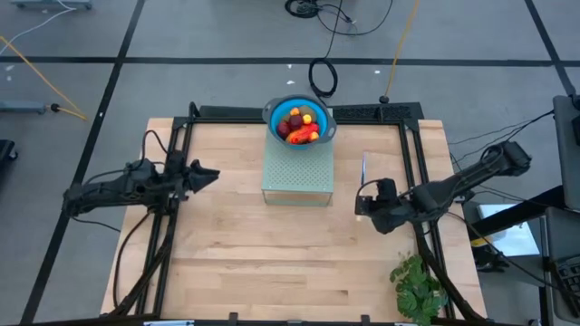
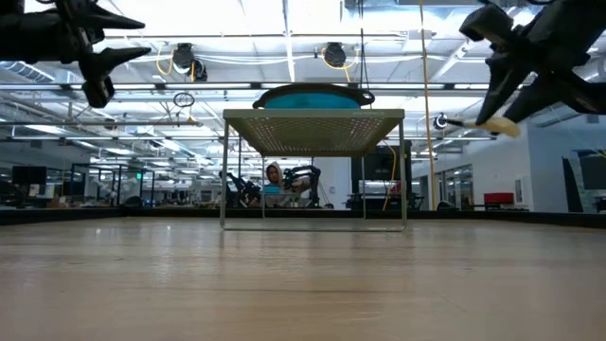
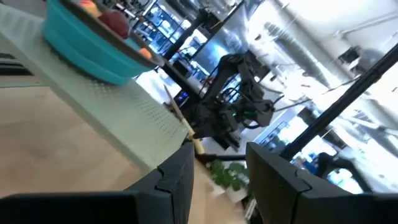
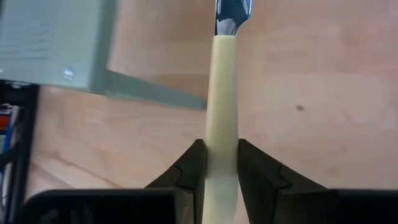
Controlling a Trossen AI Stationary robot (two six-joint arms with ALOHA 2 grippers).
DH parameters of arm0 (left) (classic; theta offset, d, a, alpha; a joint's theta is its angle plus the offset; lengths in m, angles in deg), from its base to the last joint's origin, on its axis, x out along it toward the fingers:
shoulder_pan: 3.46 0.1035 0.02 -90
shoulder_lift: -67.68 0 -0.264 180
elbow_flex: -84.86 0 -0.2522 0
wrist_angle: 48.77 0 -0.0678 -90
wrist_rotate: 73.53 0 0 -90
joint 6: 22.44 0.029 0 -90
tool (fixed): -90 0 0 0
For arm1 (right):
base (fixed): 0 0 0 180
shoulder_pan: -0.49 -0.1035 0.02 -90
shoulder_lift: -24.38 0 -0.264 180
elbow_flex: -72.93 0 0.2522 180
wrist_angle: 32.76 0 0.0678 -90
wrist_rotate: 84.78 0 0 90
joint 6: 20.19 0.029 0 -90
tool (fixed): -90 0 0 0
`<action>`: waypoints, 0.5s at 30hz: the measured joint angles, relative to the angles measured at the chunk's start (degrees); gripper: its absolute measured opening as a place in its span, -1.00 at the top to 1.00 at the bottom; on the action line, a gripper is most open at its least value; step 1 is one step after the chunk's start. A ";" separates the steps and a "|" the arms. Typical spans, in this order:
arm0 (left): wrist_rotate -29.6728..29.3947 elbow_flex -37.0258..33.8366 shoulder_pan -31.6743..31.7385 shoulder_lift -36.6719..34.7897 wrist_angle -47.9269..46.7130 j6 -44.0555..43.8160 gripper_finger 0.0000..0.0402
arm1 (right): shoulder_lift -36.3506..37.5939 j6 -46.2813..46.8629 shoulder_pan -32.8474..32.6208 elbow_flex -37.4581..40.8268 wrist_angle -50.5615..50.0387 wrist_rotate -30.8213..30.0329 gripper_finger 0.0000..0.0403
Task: Pick & Place Fruit
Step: Put the yellow knife on the shelf
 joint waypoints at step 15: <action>-0.26 -0.02 -3.11 28.60 36.31 -4.77 0.28 | 10.28 -17.68 0.03 -0.02 7.68 -9.53 0.68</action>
